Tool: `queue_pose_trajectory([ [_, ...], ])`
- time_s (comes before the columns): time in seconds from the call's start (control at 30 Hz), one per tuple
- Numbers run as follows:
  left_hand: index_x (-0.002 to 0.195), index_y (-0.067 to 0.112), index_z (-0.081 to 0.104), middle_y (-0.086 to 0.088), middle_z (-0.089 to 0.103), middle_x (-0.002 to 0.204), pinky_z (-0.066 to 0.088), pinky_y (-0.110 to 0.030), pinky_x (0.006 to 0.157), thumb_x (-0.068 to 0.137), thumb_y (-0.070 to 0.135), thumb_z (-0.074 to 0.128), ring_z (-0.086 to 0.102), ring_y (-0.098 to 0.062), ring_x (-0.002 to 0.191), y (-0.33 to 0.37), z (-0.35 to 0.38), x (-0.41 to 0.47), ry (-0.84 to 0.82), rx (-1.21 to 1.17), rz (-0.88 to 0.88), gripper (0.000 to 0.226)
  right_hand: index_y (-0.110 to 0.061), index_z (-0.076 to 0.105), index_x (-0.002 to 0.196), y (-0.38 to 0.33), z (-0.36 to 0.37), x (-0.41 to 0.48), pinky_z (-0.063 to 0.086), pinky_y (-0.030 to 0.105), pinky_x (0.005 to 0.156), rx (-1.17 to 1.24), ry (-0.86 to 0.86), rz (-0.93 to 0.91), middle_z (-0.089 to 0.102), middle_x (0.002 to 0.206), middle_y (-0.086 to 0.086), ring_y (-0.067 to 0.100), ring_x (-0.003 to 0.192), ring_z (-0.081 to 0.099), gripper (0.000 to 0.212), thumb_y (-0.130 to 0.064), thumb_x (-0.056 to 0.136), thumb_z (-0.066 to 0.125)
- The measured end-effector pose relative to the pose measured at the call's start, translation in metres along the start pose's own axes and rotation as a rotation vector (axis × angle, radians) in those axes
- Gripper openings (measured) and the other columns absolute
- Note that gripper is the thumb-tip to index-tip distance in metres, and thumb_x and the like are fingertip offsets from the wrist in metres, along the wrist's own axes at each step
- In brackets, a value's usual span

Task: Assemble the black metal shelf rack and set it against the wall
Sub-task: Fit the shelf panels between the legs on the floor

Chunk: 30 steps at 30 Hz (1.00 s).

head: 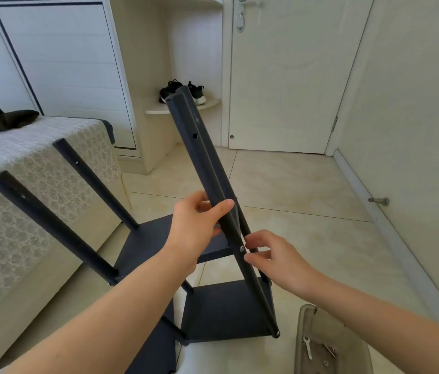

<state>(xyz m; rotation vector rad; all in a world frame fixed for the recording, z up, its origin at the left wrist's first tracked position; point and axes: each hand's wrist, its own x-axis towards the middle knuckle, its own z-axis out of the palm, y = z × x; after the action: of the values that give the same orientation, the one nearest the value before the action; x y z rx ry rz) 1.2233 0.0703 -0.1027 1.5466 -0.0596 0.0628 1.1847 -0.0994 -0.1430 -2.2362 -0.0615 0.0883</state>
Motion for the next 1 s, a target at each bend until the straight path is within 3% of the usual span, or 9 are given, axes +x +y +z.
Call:
queue_pose_trajectory([
  [0.13, 0.094, 0.024, 0.071, 0.004, 0.073, 0.087, 0.062, -0.028, 0.074, 0.086, 0.028, 0.079, 0.074, -0.012, 0.085, -0.007, 0.018, -0.006, -0.002, 0.038, 0.006, 0.013, -0.030, 0.051, 0.122, -0.010, -0.006, -0.004, 0.044, 0.004, 0.071, 0.052, 0.068, -0.083, 0.053, 0.106, -0.025, 0.001, 0.099, 0.058, 0.028, -0.024, 0.096, 0.061],
  [0.3, 0.091, 0.024, 0.072, 0.007, 0.073, 0.086, 0.061, -0.023, 0.072, 0.087, 0.029, 0.078, 0.073, -0.010, 0.085, -0.012, 0.030, -0.010, -0.009, 0.026, -0.002, 0.008, -0.026, 0.051, 0.111, -0.006, -0.004, -0.001, 0.044, 0.007, 0.066, 0.057, 0.173, -0.064, 0.053, 0.095, -0.020, -0.001, 0.082, 0.059, 0.018, -0.019, 0.097, 0.060],
  [0.53, 0.117, 0.023, 0.072, 0.007, 0.074, 0.109, 0.059, -0.025, 0.087, 0.097, 0.021, 0.067, 0.069, -0.007, 0.103, -0.011, 0.024, -0.010, -0.161, 0.051, -0.055, 0.021, -0.031, 0.049, 0.115, 0.007, -0.009, 0.003, 0.049, 0.010, 0.066, 0.087, 0.184, -0.042, 0.055, 0.099, -0.020, 0.003, 0.088, 0.062, 0.024, -0.016, 0.099, 0.056],
  [0.6, 0.113, 0.026, 0.072, 0.008, 0.073, 0.108, 0.059, -0.022, 0.087, 0.097, 0.020, 0.066, 0.068, -0.006, 0.102, -0.012, 0.014, -0.008, -0.152, 0.121, -0.066, 0.018, -0.031, 0.048, 0.119, 0.012, -0.012, 0.004, 0.052, 0.014, 0.072, 0.087, 0.191, -0.021, 0.054, 0.104, -0.016, 0.005, 0.090, 0.062, 0.025, -0.016, 0.099, 0.055],
  [0.73, 0.108, 0.025, 0.072, 0.006, 0.073, 0.100, 0.058, -0.017, 0.076, 0.097, 0.018, 0.064, 0.069, -0.007, 0.091, -0.017, -0.012, -0.004, -0.090, 0.242, -0.148, 0.016, -0.025, 0.046, 0.132, 0.022, -0.017, 0.005, 0.055, 0.035, 0.092, 0.077, 0.211, 0.044, 0.052, 0.119, -0.008, 0.017, 0.106, 0.062, 0.034, -0.015, 0.100, 0.053],
  [1.0, 0.100, 0.021, 0.073, 0.001, 0.075, 0.098, 0.056, -0.020, 0.068, 0.095, 0.022, 0.065, 0.072, -0.016, 0.090, -0.027, -0.065, -0.008, -0.119, 0.493, -0.414, 0.009, -0.026, 0.042, 0.126, 0.055, -0.028, 0.015, 0.052, 0.030, 0.086, 0.030, 0.258, 0.101, 0.049, 0.116, -0.008, 0.012, 0.098, 0.056, 0.030, -0.012, 0.100, 0.051],
])
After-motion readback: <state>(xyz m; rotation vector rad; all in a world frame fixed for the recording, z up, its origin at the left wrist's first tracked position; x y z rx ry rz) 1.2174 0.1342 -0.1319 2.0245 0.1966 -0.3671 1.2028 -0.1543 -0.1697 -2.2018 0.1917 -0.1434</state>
